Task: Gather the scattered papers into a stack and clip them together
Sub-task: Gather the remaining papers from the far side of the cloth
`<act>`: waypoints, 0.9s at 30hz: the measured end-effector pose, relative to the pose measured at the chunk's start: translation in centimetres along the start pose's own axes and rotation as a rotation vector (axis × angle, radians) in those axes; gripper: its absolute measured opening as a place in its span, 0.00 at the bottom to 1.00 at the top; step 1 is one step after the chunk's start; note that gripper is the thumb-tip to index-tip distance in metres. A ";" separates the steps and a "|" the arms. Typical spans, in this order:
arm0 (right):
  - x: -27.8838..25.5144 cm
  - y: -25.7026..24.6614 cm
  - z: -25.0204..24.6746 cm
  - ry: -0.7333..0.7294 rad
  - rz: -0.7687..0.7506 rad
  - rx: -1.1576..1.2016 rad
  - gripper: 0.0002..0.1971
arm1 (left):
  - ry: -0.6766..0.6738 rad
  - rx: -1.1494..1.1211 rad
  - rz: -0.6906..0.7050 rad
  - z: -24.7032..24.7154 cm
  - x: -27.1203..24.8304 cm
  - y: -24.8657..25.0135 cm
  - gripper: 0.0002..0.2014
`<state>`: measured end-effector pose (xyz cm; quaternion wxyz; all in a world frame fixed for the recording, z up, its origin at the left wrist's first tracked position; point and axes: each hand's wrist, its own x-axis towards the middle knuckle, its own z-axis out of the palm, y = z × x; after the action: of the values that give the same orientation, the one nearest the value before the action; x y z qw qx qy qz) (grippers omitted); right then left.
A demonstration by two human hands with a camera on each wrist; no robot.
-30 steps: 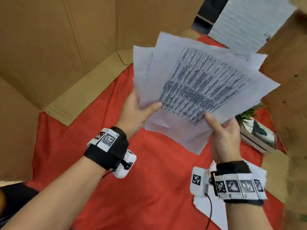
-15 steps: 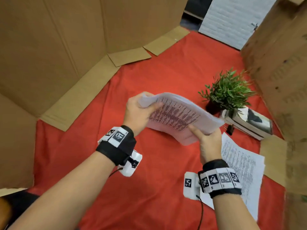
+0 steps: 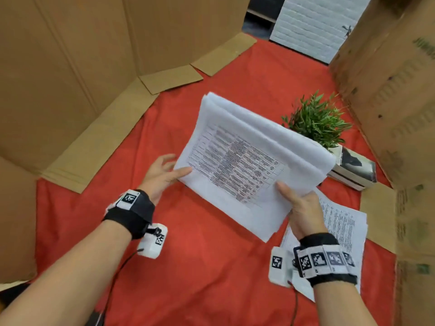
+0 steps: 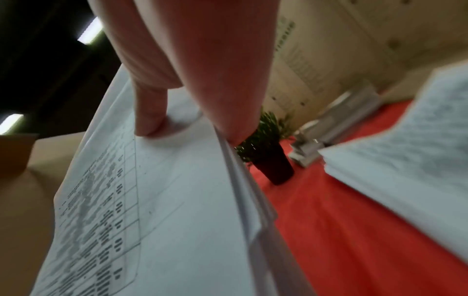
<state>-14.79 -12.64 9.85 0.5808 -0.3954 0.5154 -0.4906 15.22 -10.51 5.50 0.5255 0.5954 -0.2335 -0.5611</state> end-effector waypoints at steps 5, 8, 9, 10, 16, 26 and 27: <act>-0.1 -2.4 0.2 -0.102 -0.083 -0.186 0.12 | -0.114 0.262 0.186 0.4 0.9 2.9 0.46; 0.3 -2.9 1.5 -0.012 -0.165 -0.161 0.14 | -0.127 0.131 0.335 2.7 0.0 4.8 0.20; 0.4 -3.1 1.7 0.024 -0.205 -0.141 0.14 | -0.081 0.077 0.387 3.1 -0.1 5.0 0.17; 0.6 -3.1 1.9 0.051 -0.251 -0.135 0.14 | -0.043 0.034 0.428 3.5 -0.2 5.1 0.16; 1.6 0.5 1.4 0.136 -0.237 -0.339 0.29 | 0.056 0.081 0.391 2.6 1.4 1.6 0.25; 2.3 0.2 1.4 0.205 -0.492 -0.747 0.43 | -0.035 0.133 0.323 2.7 2.6 0.2 0.14; 2.2 -0.7 1.6 0.207 -0.569 -0.878 0.44 | -0.068 0.147 0.357 2.9 2.6 0.8 0.14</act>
<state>-13.37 -15.01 10.35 0.1508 -0.6747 0.5994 -0.4034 13.47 -14.10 5.63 0.5637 0.5620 -0.3933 -0.4602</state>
